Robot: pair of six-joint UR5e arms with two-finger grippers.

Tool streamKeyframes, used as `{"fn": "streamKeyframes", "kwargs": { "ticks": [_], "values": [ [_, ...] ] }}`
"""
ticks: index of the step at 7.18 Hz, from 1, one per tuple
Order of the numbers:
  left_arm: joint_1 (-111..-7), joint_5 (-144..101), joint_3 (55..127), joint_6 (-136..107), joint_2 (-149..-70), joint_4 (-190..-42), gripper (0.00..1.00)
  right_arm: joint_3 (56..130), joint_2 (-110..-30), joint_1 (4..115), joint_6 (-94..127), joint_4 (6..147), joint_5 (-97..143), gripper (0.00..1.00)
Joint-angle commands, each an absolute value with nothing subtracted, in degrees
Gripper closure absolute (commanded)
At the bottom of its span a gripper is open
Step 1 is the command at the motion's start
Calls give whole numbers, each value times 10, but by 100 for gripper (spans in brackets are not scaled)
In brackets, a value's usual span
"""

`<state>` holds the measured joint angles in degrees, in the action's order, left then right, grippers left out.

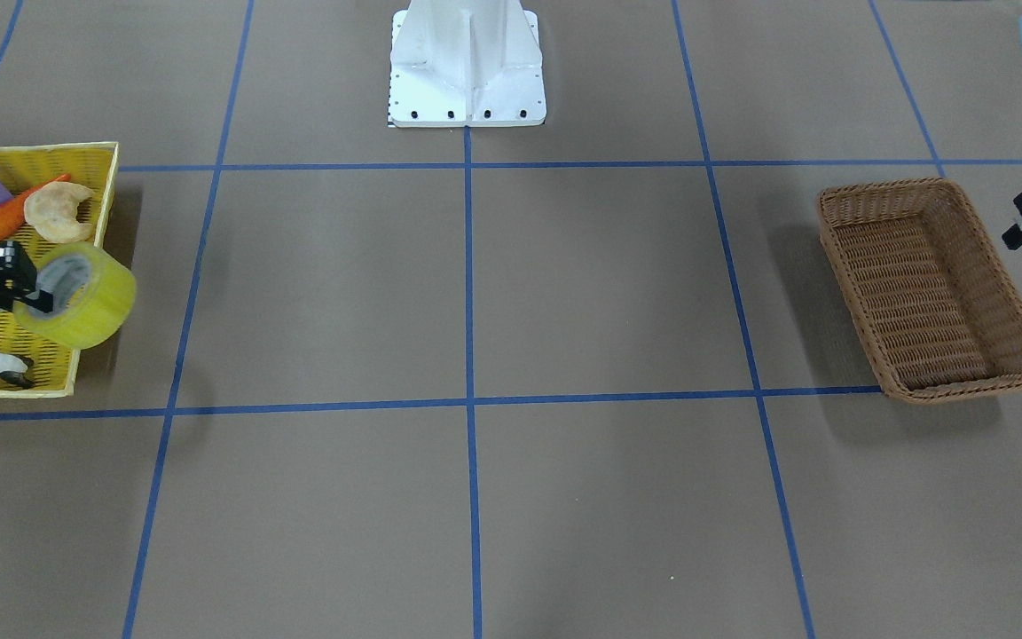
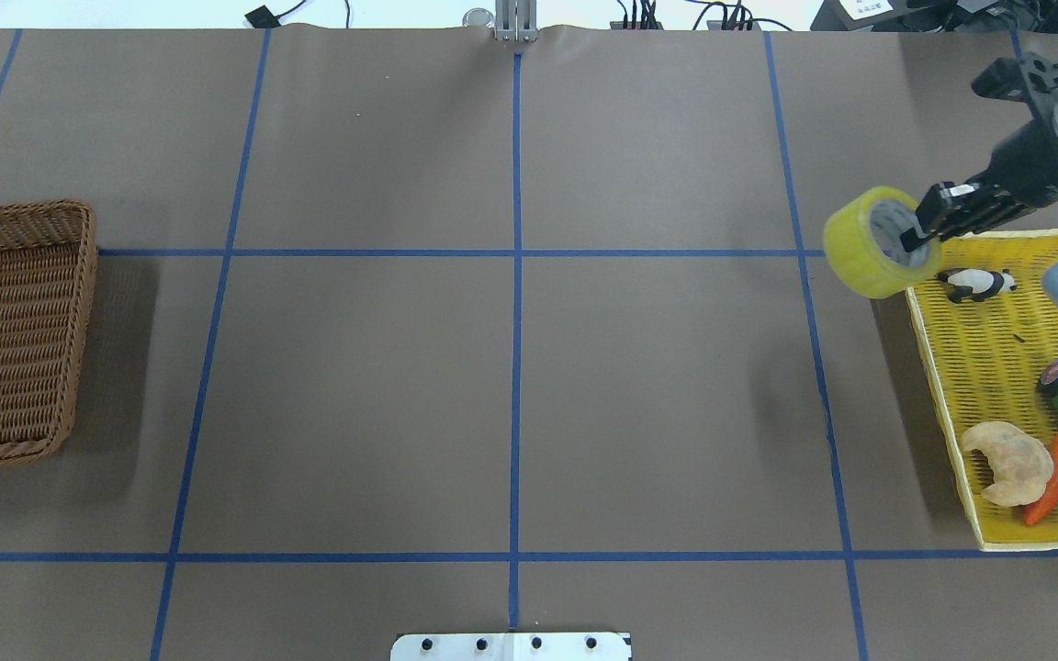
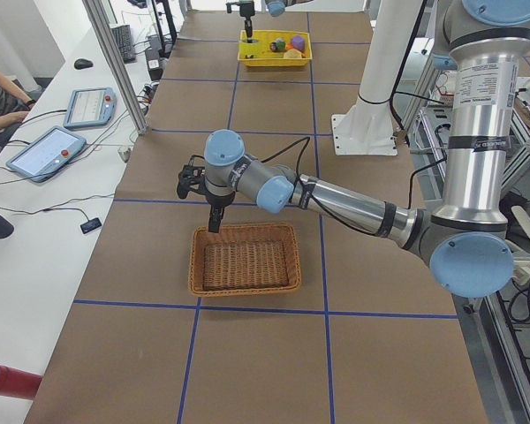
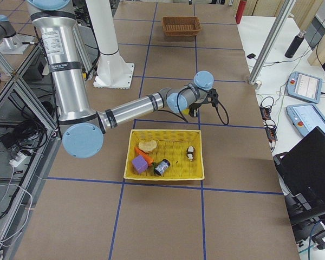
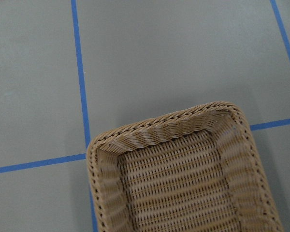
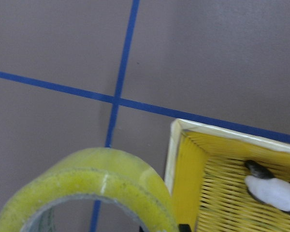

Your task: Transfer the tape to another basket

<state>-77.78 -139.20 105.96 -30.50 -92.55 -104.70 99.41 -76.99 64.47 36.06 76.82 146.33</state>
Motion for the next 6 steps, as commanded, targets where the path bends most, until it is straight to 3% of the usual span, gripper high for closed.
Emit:
{"fn": "streamKeyframes", "kwargs": {
  "ticks": [1,3,6],
  "values": [
    [-769,-1461,1060,-428,-974,-1049,2,1000,-705,619,453,768,1578,100],
    [-725,-1475,1061,-545,-1011,-1099,2,992,-669,613,453,768,1672,100],
    [-666,-1473,1032,-754,-1031,-1307,2,988,-656,611,433,765,1795,100]
  ]
}}
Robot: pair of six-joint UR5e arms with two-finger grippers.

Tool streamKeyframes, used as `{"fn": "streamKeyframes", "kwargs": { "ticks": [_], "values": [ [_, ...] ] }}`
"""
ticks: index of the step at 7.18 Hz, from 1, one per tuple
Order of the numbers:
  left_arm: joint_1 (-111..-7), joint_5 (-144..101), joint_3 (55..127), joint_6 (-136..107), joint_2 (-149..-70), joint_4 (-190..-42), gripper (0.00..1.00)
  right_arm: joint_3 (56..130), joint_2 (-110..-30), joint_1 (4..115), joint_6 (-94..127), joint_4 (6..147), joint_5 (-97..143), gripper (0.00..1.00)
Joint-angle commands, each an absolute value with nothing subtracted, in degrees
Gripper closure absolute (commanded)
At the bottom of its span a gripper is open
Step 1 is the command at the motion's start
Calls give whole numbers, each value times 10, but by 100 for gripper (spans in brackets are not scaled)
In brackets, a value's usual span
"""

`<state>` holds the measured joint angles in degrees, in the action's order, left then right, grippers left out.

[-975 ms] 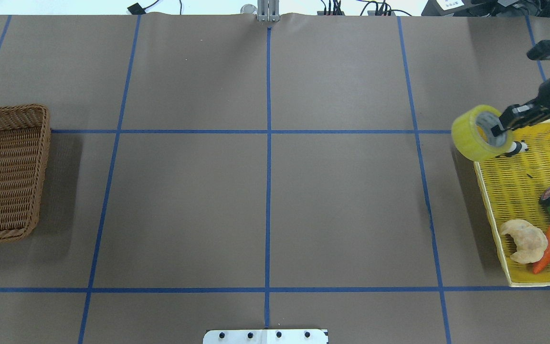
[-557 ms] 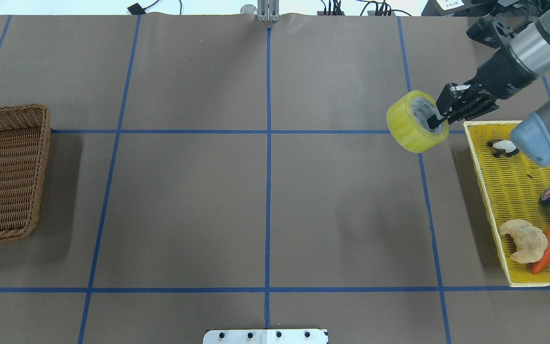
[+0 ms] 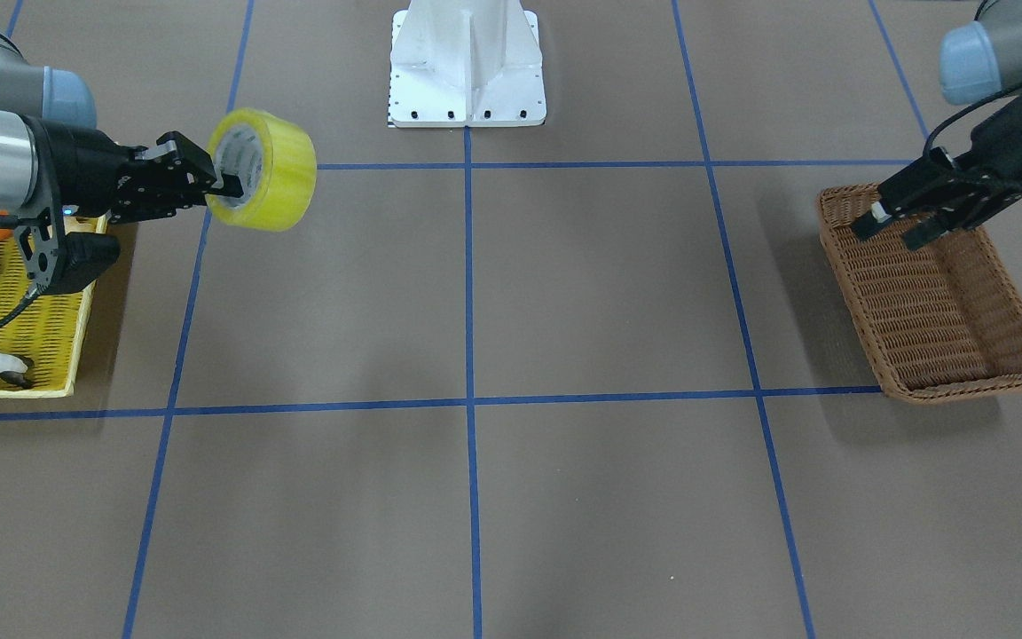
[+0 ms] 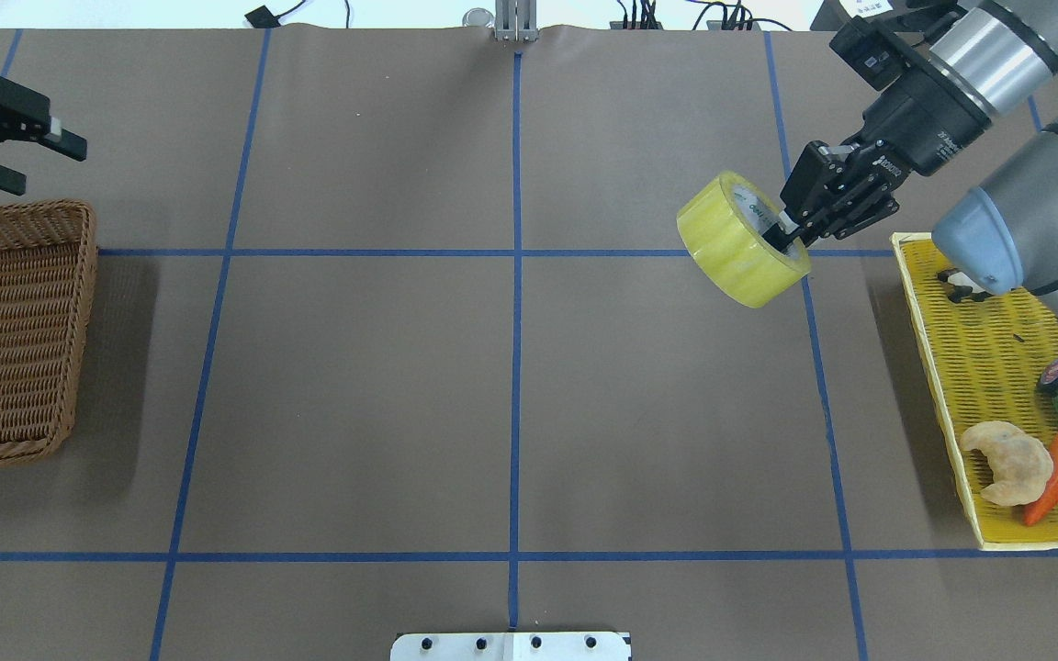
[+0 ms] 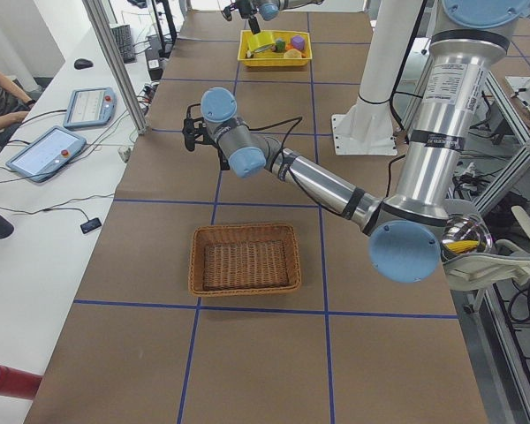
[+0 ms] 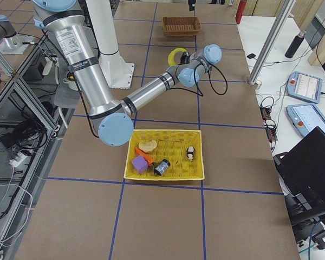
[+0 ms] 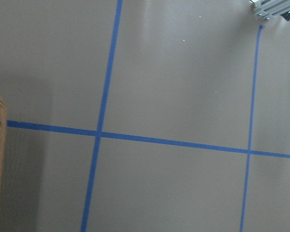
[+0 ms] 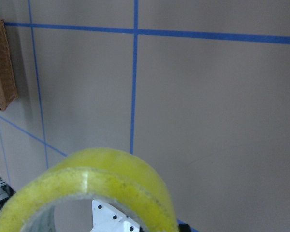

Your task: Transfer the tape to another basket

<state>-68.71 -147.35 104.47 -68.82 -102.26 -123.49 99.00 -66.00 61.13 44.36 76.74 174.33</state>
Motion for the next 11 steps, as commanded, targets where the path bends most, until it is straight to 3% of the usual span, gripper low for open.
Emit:
{"fn": "streamKeyframes", "kwargs": {
  "ticks": [1,5,11],
  "values": [
    [-651,-1473,1025,-782,-1043,-1332,3,972,-657,611,378,766,1836,100],
    [-627,-1469,1024,-865,-1090,-1335,2,863,-659,616,216,777,2050,100],
    [-586,-1463,1024,-1005,-1168,-1355,2,851,-617,586,-113,1174,2218,100]
  ]
}}
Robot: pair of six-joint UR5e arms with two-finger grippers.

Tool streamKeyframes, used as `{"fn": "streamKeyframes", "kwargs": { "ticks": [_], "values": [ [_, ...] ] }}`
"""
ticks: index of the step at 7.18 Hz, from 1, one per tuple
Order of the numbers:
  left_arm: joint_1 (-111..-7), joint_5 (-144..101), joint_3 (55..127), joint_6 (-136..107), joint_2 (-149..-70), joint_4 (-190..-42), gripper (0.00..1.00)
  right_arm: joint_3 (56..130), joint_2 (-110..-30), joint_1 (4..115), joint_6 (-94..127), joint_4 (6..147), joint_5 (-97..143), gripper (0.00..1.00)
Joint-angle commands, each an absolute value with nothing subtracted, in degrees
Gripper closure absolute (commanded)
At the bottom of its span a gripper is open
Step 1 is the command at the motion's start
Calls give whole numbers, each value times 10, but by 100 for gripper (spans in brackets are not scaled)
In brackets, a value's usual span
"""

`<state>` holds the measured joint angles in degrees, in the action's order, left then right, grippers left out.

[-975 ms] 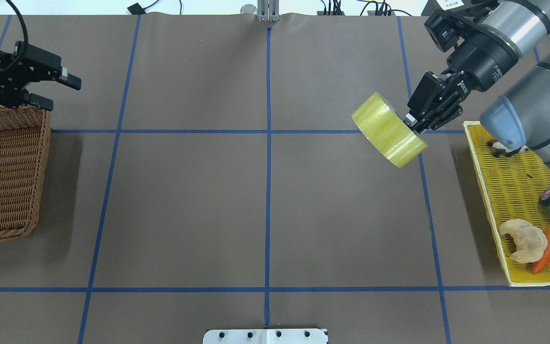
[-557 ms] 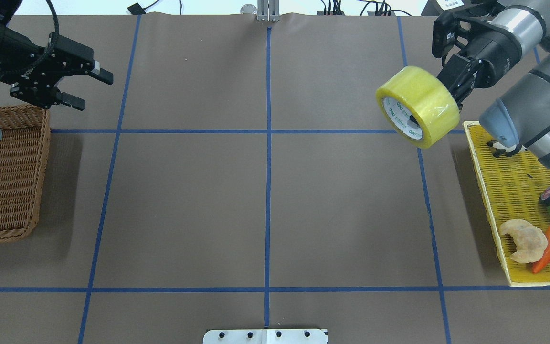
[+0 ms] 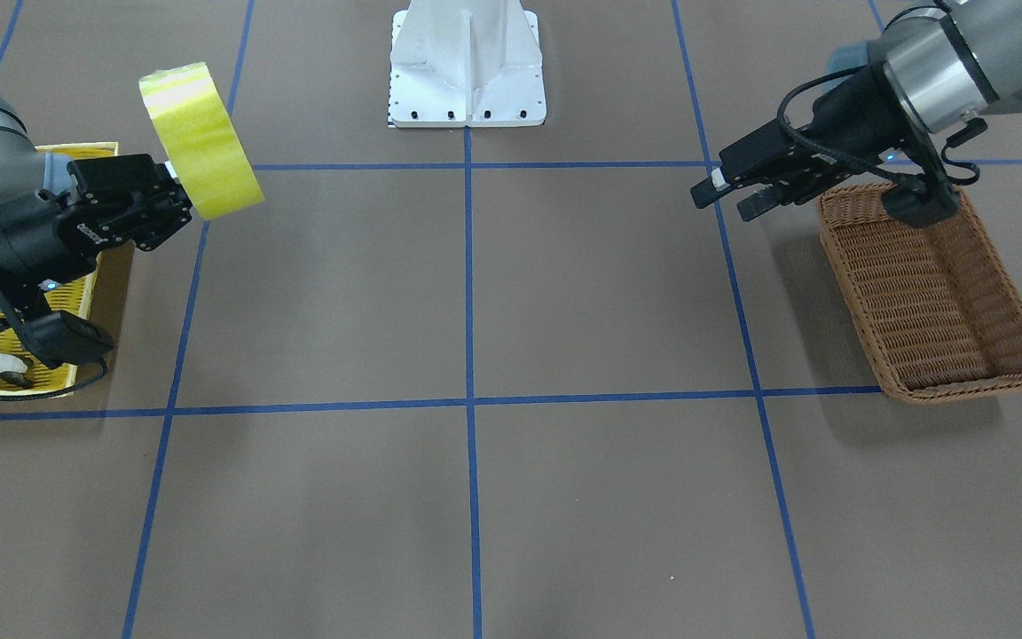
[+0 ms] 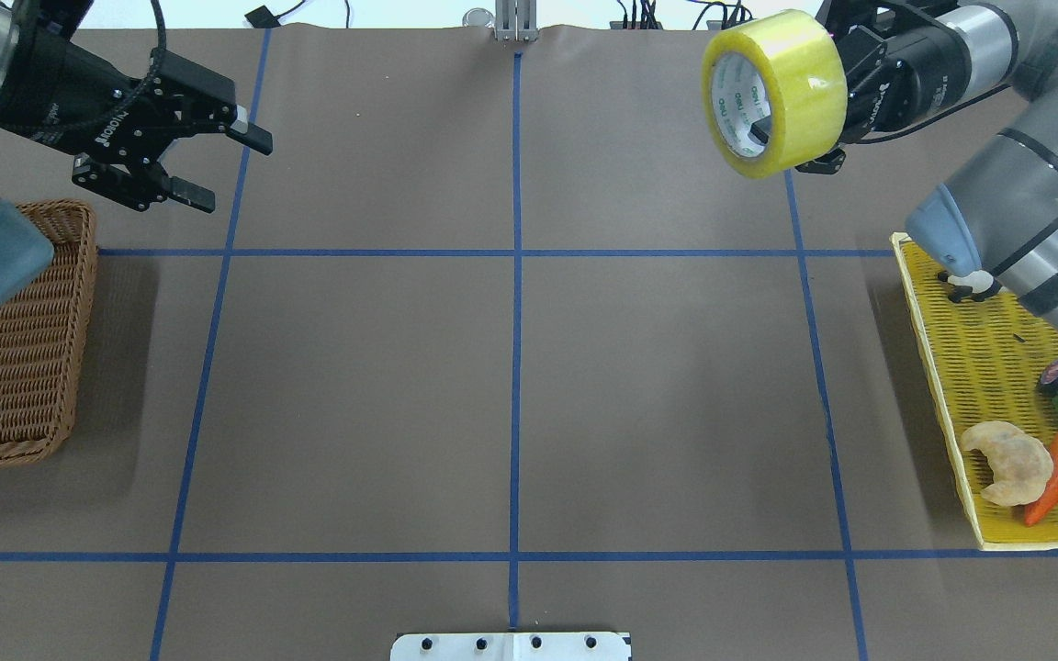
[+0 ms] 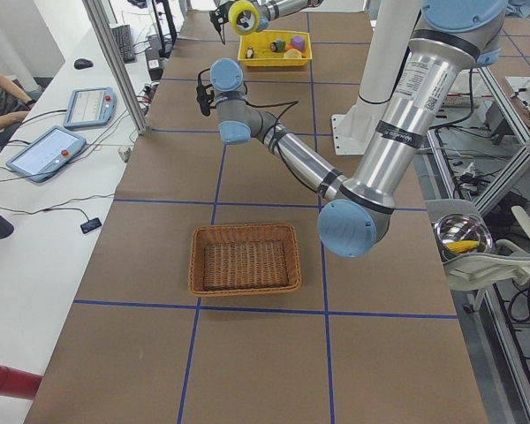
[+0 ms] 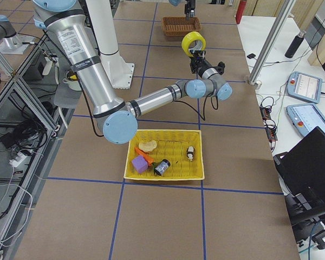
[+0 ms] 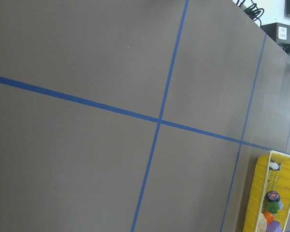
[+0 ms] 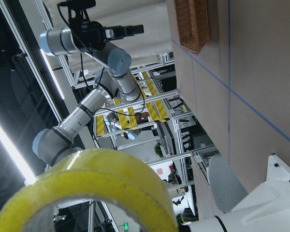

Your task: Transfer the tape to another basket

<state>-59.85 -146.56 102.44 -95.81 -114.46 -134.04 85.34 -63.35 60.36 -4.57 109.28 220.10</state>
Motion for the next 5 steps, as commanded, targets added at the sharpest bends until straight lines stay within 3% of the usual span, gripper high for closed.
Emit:
{"fn": "streamKeyframes", "kwargs": {
  "ticks": [1,5],
  "values": [
    [-568,-1418,1024,-1064,-1174,-1403,2,851,-600,570,-141,1221,2239,100],
    [-510,-1263,954,-1295,-1193,-1671,2,858,-535,519,-248,1393,2280,100]
  ]
}}
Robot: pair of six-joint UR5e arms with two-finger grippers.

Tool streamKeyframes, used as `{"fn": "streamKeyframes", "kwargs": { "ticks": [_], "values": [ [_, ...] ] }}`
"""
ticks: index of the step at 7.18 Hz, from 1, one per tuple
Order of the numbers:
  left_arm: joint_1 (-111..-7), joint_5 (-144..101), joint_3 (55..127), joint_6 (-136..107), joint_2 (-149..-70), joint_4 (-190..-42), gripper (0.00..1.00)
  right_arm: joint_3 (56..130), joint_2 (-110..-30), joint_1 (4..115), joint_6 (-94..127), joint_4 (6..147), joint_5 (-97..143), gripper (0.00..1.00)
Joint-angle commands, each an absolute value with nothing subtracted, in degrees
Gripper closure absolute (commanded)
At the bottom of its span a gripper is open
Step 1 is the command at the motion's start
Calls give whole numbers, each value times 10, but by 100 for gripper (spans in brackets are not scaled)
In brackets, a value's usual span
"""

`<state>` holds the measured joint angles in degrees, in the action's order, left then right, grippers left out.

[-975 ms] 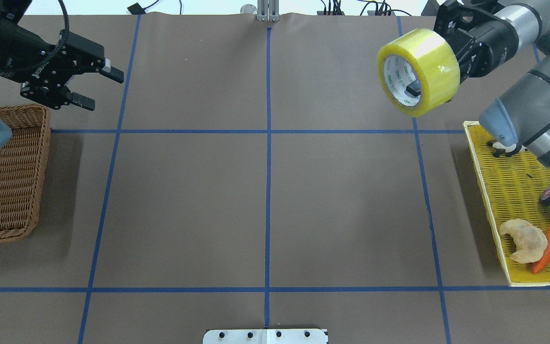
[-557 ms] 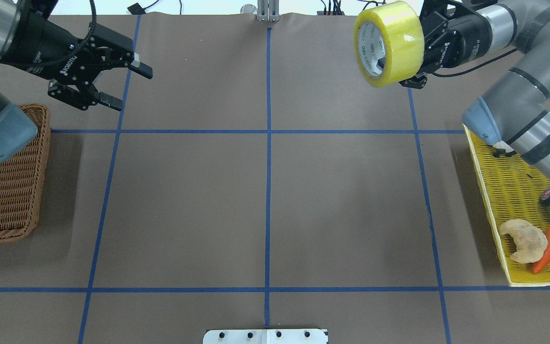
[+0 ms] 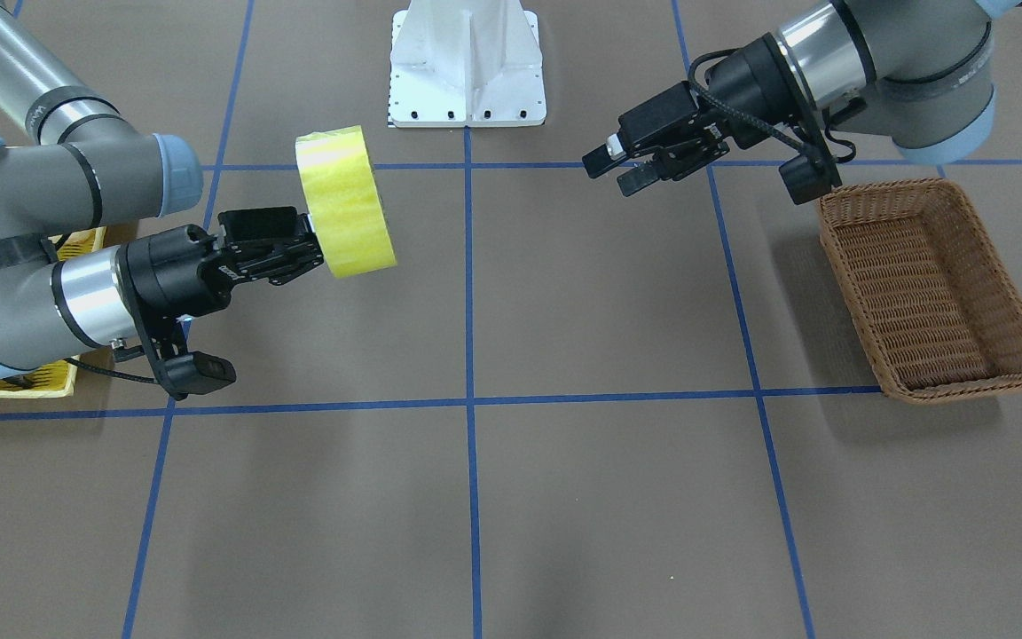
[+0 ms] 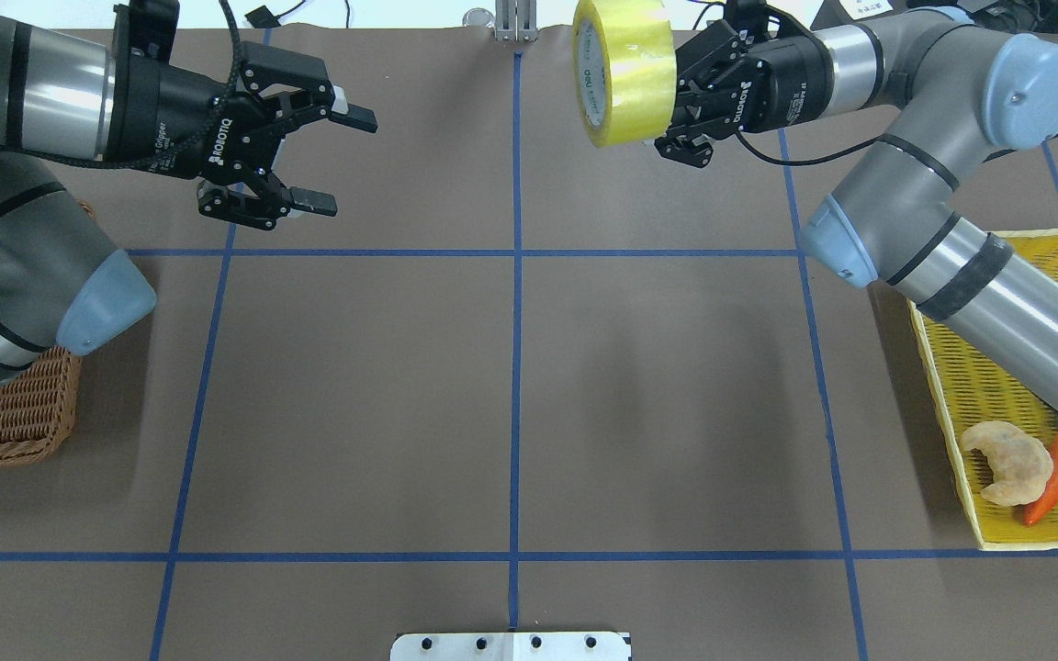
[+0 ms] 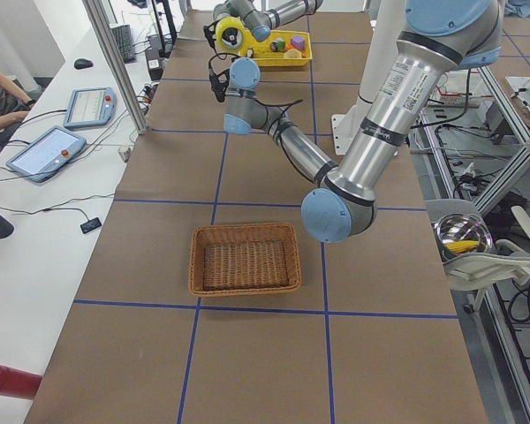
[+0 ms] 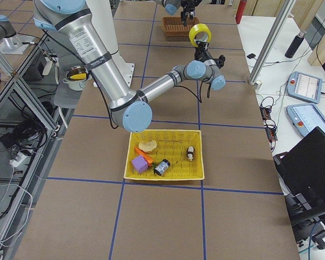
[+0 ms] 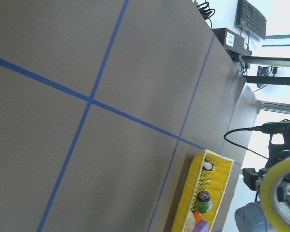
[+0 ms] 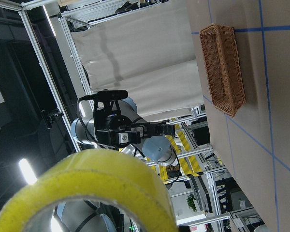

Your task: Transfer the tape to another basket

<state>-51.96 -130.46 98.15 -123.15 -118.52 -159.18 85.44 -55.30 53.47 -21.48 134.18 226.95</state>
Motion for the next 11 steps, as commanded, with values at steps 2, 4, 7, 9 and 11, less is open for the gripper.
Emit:
{"fn": "streamKeyframes", "kwargs": {
  "ticks": [2,4,7,9,11],
  "values": [
    [-509,-1231,909,-1407,-1204,-1792,3,858,-524,482,-308,1434,2303,100],
    [-502,-1188,897,-1454,-1208,-1853,2,867,-524,465,-310,1436,2303,100],
    [-446,-1124,896,-1459,-1216,-1894,3,867,-510,438,-314,1468,2326,100],
    [-441,-1117,898,-1457,-1216,-1895,3,867,-507,428,-325,1477,2326,100],
    [-441,-1117,902,-1457,-1216,-1895,7,867,-507,421,-335,1482,2326,100]
  ]
}}
